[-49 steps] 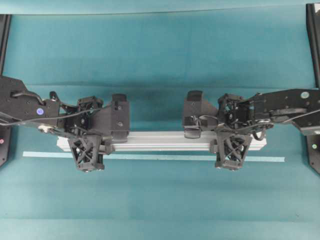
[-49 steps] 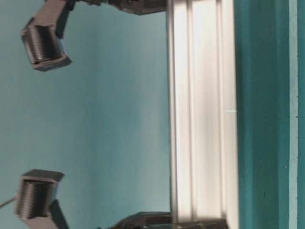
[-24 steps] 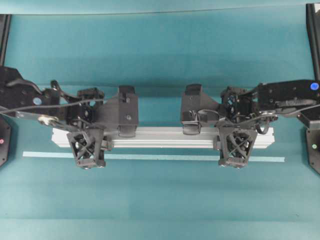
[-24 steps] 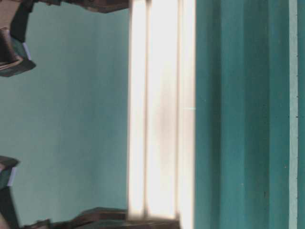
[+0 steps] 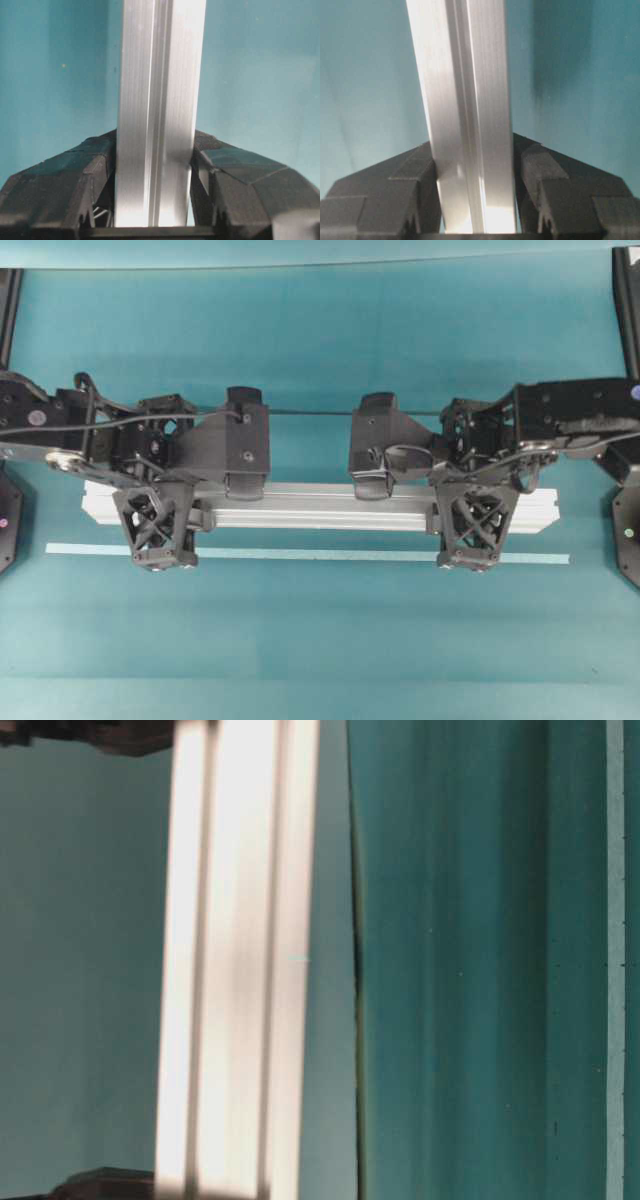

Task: Lift the metal rail with both hands.
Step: 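Lift the rail upward with both grippers together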

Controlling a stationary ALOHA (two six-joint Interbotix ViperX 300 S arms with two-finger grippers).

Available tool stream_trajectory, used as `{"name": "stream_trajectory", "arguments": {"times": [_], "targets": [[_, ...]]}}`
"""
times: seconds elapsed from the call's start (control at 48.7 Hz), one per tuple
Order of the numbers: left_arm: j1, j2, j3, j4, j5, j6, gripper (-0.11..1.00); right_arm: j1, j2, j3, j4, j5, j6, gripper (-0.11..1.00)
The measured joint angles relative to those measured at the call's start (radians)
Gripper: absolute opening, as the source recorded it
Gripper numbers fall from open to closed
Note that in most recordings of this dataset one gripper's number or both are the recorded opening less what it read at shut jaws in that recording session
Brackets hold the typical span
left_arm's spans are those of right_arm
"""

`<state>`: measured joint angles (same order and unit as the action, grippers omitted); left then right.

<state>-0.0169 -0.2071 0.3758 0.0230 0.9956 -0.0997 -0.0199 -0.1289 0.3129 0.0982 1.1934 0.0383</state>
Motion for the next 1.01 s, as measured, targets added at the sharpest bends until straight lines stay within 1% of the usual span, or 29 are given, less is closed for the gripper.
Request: {"name": "stream_trajectory", "arguments": {"times": [0.247,0.452,0.781,1.007], "targets": [[0.0,0.0,-0.055,-0.002,0.061,0.0,0.36,-0.002,0.002,-0.08,0.002,0.091,0.0,0.39],[-0.002,0.0,-0.135,-0.002,0.149,0.002,0.36,0.0,0.002,-0.138,0.023,0.155,0.0,0.39],[-0.002,0.0,-0.216,-0.002,0.215,0.002,0.36,-0.002,0.002,-0.227,0.029,0.253,0.002,0.39],[-0.003,0.0,-0.273,-0.003,0.252,0.002,0.36,0.0,0.002,-0.296,0.029,0.319,0.057,0.39]]}}
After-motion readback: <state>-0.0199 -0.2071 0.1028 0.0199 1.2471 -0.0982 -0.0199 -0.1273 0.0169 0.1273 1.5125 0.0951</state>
